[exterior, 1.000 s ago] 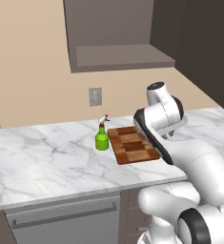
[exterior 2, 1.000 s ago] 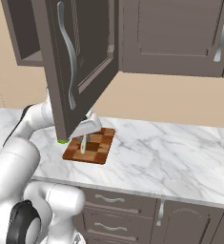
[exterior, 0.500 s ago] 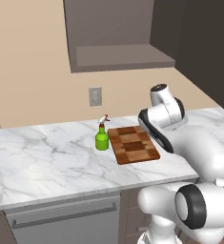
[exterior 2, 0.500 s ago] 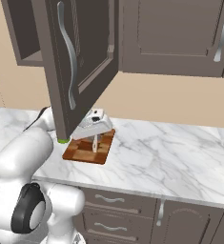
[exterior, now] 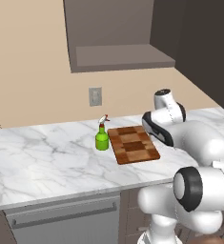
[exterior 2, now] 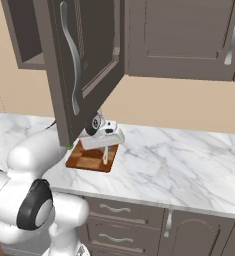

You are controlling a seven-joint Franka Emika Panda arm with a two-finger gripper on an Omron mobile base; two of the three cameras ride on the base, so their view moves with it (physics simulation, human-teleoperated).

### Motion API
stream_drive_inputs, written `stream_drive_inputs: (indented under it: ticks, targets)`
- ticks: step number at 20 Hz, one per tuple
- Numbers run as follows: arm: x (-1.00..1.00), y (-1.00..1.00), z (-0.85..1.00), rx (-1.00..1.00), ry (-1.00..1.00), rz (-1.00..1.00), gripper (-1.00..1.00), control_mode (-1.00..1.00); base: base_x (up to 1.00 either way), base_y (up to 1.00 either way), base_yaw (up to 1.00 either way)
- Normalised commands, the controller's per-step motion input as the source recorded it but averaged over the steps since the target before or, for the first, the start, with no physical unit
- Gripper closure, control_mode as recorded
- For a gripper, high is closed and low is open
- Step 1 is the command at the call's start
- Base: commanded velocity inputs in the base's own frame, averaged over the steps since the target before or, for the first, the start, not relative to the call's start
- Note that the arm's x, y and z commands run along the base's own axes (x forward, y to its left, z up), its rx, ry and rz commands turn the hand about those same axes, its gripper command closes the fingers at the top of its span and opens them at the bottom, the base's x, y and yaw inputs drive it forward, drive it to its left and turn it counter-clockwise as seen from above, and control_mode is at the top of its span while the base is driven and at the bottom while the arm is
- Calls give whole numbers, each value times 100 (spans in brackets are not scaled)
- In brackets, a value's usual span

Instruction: Grab the spray bottle from the cabinet, then place it next to the cutting board for sanitizing. Then grab the dish brush from the countertop next to the sink and place it next to the cutting board.

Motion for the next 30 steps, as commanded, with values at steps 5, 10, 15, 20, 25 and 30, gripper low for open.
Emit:
stream_drive_inputs:
  ticks: [5,10,15,20,25,30]
  targets:
    - [14,0,-27,5,-1,0,100,-100,0,0,0]
    - [23,0,-28,1,0,0,100,-100,0,0,0]
    - [19,-2,-21,0,0,0,100,-100,0,0,0]
    - [10,-5,-7,0,0,-3,100,-100,0,0,0]
    - [19,-13,-12,2,0,-6,100,-100,0,0,0]
    - [10,-28,-20,7,0,-3,100,-100,0,0,0]
